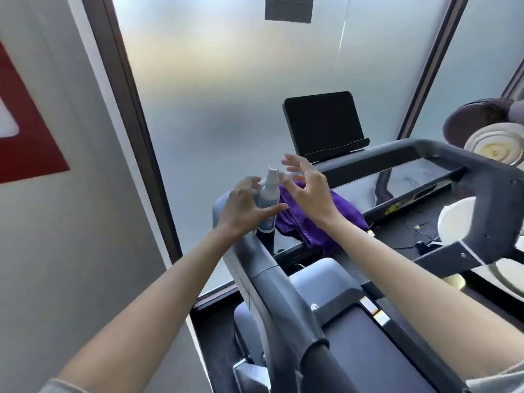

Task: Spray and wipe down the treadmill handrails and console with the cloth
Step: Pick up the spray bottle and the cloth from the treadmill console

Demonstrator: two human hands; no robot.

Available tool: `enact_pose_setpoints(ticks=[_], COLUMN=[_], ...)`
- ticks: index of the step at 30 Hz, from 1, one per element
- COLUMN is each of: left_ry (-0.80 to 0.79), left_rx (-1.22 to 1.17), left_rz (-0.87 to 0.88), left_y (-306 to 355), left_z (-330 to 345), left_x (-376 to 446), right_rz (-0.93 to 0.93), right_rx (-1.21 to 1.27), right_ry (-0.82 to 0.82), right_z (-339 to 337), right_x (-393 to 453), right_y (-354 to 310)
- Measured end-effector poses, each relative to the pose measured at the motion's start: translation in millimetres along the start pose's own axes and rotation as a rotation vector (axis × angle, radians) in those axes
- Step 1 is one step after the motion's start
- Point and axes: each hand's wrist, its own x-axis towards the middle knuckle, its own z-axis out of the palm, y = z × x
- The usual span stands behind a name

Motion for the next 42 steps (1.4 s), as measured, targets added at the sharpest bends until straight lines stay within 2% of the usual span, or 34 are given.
enact_pose_setpoints(ticks=[7,10,13,23,35,42], left_ry=[-0.045,-0.073,-0.102,-0.058,-0.003,-0.059], left_rx=[-0.189,-0.264,-0.293,-0.335,-0.294,-0.381], left_rz=[0.046,0.064,0.093,0.148,0.144,0.075], left_y=[-13,-19,-22,-27,-24,-21], left_z=[7,5,6,14,17,12], left_x=[13,12,10,10,8,13], right_rz=[-0.029,0.022,0.120,0.003,0.016,0.073], right_rx=[0.138,0.217,0.404,0.267,0.308,0.558], right_ry=[-0.049,-0.029,-0.015,0.000,0.177,0.045], right_z=[14,20,21,26,48,42], right_x=[8,8,6,2,-3,5], right_y=[-4,2,7,7,8,16])
